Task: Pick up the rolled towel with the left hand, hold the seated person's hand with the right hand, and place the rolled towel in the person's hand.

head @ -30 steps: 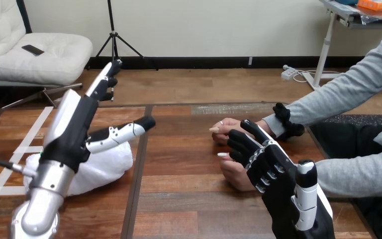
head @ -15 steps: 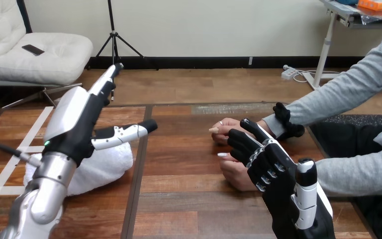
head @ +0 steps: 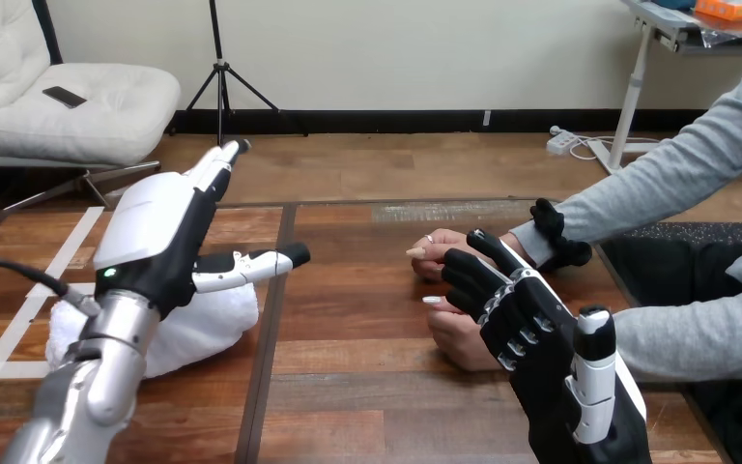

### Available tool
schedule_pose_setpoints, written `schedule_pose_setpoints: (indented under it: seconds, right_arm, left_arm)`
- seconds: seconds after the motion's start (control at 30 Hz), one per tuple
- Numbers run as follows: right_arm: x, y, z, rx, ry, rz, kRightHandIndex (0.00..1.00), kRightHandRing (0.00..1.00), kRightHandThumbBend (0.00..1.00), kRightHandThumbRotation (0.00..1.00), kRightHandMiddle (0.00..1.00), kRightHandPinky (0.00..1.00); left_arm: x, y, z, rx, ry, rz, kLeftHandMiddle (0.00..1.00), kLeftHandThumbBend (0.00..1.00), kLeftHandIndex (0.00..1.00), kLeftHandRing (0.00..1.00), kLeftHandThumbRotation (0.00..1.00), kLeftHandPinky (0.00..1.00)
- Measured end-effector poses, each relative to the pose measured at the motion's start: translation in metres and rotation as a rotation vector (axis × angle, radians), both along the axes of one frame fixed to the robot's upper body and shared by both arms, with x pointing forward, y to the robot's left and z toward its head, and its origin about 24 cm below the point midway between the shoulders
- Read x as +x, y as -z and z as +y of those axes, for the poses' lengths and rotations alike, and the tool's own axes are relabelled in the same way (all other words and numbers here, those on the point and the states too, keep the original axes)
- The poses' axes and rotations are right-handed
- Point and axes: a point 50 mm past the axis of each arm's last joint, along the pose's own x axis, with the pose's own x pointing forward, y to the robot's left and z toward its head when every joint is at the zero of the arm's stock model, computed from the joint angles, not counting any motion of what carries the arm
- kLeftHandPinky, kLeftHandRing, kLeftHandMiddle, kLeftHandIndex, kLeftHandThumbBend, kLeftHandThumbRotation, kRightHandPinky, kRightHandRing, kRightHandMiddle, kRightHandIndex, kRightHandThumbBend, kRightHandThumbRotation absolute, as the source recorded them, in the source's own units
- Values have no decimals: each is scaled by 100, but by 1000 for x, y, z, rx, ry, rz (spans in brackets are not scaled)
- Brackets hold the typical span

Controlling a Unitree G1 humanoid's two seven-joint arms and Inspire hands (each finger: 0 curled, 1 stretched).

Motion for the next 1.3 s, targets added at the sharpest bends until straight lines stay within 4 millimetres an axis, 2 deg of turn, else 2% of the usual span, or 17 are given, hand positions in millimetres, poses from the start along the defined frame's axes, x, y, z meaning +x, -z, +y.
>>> schedule_pose_setpoints:
  seconds: [0.57,0.97,1.3]
  right_arm:
    - [3,-1,0,-13,-1,-16,89,89,85,100,87,90]
    - [4,0,0,-13,-1,-15,88,88,87,100,87,89]
    - [5,-1,0,-12,-3,-22,87,88,88,100,87,89]
  left_arm:
    - [18,17,2,148,-44,79,90,92,91,87,70,83]
    - [27,25,7,224,-93,136,91,92,91,89,69,86]
    - [33,28,11,306,-133,186,94,93,94,92,72,91]
